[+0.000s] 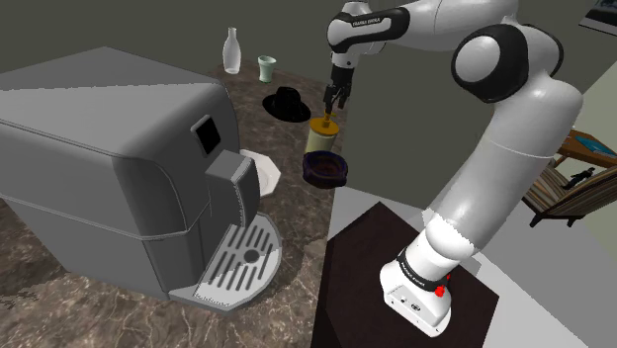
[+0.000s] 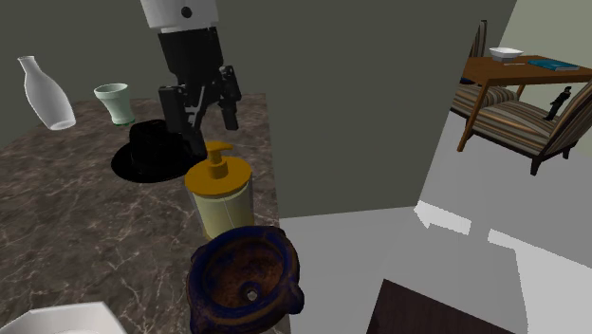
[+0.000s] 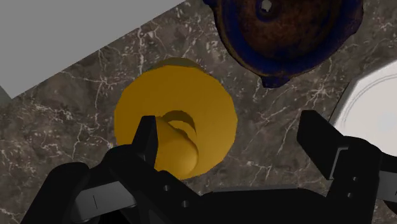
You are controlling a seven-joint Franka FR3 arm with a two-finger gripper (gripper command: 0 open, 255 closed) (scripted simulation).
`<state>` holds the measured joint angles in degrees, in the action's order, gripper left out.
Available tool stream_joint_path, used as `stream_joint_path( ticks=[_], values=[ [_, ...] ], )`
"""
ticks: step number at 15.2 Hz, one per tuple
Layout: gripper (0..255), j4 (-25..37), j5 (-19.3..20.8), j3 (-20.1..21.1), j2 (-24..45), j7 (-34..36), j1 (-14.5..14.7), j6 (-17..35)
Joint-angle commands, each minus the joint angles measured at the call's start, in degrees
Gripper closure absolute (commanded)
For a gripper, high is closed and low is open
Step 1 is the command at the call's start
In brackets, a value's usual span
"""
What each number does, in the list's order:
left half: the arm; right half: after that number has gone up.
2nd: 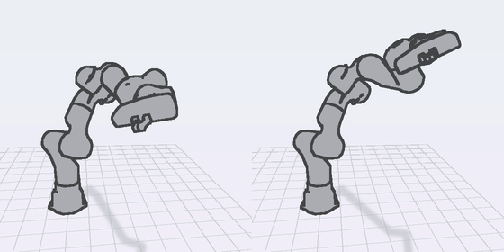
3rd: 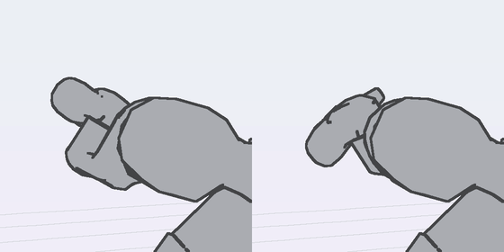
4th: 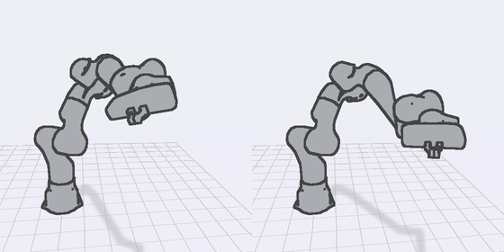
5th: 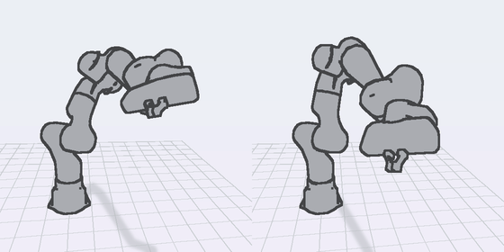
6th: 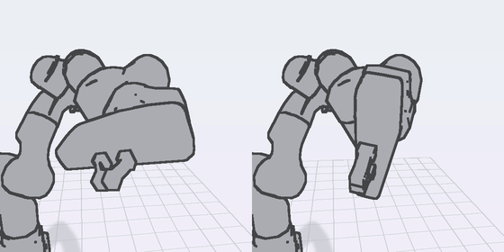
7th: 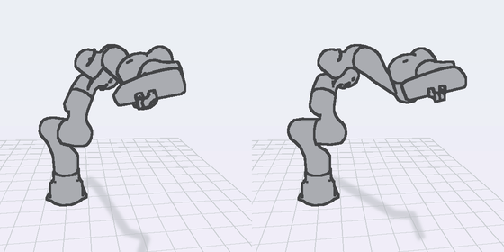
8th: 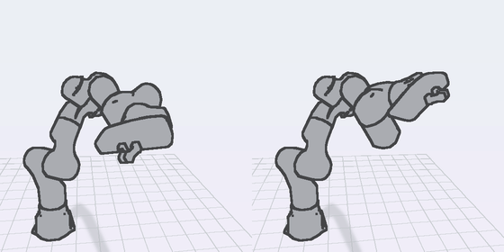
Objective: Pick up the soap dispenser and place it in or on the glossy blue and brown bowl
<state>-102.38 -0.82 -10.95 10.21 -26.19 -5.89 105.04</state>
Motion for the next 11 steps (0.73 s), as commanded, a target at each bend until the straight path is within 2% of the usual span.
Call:
stream_joint_path(
  ticks=[1, 3, 4, 11],
  values=[
    [0, 4.5, -0.6, -0.3, 4.8, -1.4, -0.8, 0.2],
    [0, 9.5, -1.2, -0.5, 9.5, -2.6, -1.7, -0.2],
    [0, 9.6, -1.2, -0.5, 9.5, -2.6, -1.8, -0.2],
    [0, 4.7, -1.4, -0.4, 10.3, -2.8, -1.8, 5.4]
  ],
)
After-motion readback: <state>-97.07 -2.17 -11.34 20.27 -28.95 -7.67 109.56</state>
